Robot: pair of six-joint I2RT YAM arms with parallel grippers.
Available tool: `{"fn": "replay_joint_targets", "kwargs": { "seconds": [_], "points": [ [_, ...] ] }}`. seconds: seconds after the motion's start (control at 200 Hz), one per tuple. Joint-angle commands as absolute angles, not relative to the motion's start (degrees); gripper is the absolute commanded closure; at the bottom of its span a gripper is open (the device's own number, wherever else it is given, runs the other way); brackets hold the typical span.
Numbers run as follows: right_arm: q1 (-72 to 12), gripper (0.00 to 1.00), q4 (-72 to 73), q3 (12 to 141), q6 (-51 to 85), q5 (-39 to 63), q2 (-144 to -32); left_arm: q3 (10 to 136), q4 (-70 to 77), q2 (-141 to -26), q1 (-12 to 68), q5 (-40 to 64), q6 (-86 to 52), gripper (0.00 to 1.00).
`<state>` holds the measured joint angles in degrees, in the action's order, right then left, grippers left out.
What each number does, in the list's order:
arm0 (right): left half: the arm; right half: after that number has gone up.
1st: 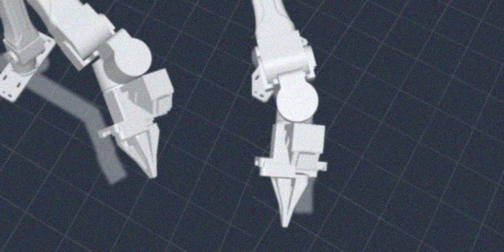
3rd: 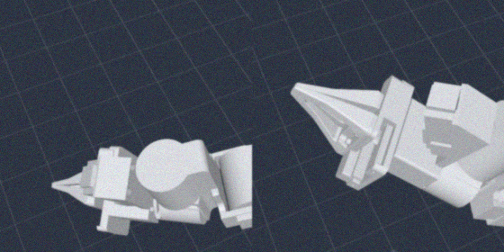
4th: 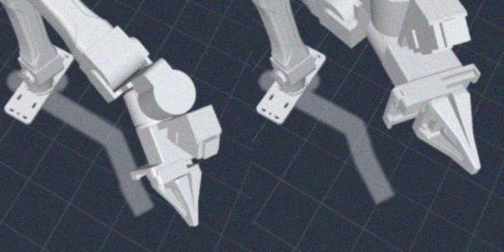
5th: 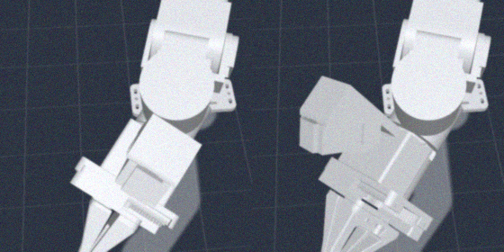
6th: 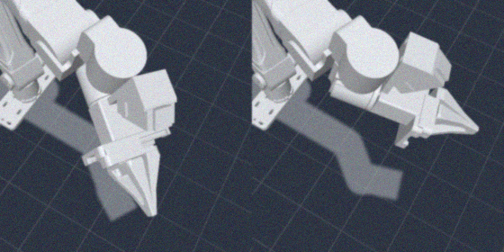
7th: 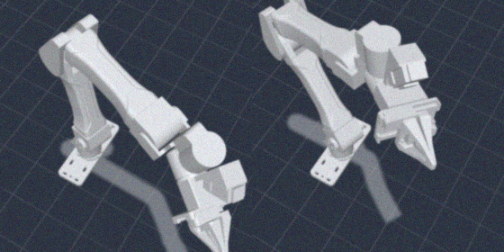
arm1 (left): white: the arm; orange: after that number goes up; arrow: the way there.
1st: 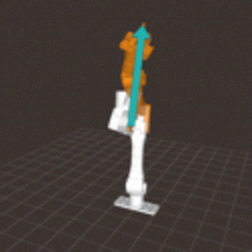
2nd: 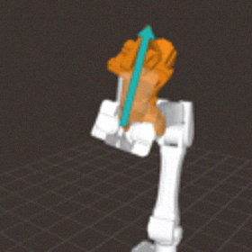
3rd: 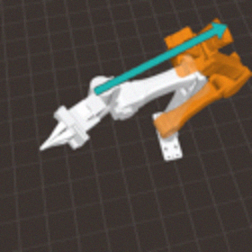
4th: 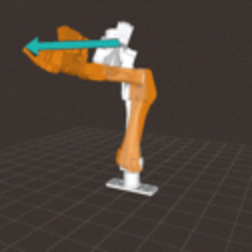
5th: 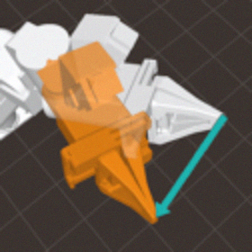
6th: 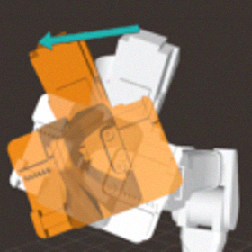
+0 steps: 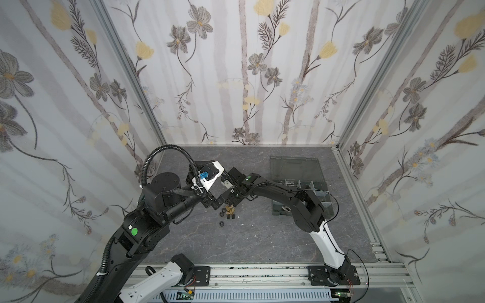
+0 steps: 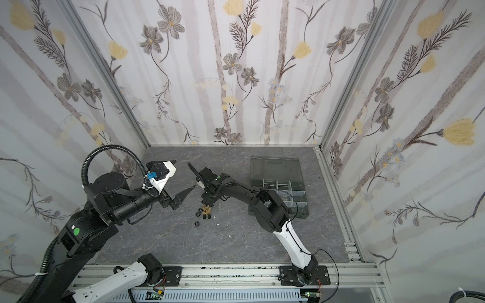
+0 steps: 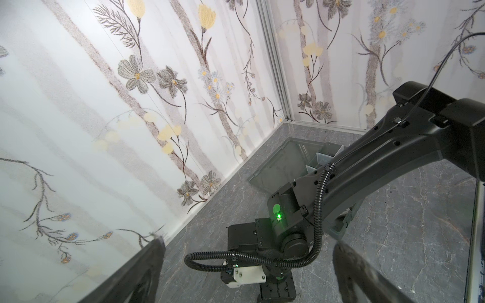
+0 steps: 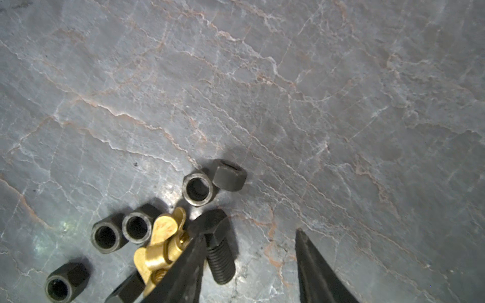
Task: Sort the screws and nuts into containers
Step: Pick up the screw from the center of the table.
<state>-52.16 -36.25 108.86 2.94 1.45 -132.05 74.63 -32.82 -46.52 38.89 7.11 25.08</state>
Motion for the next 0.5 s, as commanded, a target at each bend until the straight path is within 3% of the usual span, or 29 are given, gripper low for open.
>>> {"fn": "replay_joint_targets", "kwargs": {
  "seconds": [0.0, 0.195, 0.495],
  "points": [
    [-52.7, 0.46, -37.7, 110.5, 1.6, 0.4, -133.2, 74.7, -32.3, -46.3, 38.9, 6.6, 25.1, 0.0],
    [-53.2, 0.48, -39.1, 112.1, 1.3, -1.1, -134.9, 74.5, -32.1, -46.2, 38.8, 6.6, 25.2, 0.0],
    [-53.3, 0.42, -39.7, 112.1, 0.3, -0.7, -133.8, 74.5, -31.7, -46.1, 38.9, 6.3, 25.4, 0.0]
  ]
}}
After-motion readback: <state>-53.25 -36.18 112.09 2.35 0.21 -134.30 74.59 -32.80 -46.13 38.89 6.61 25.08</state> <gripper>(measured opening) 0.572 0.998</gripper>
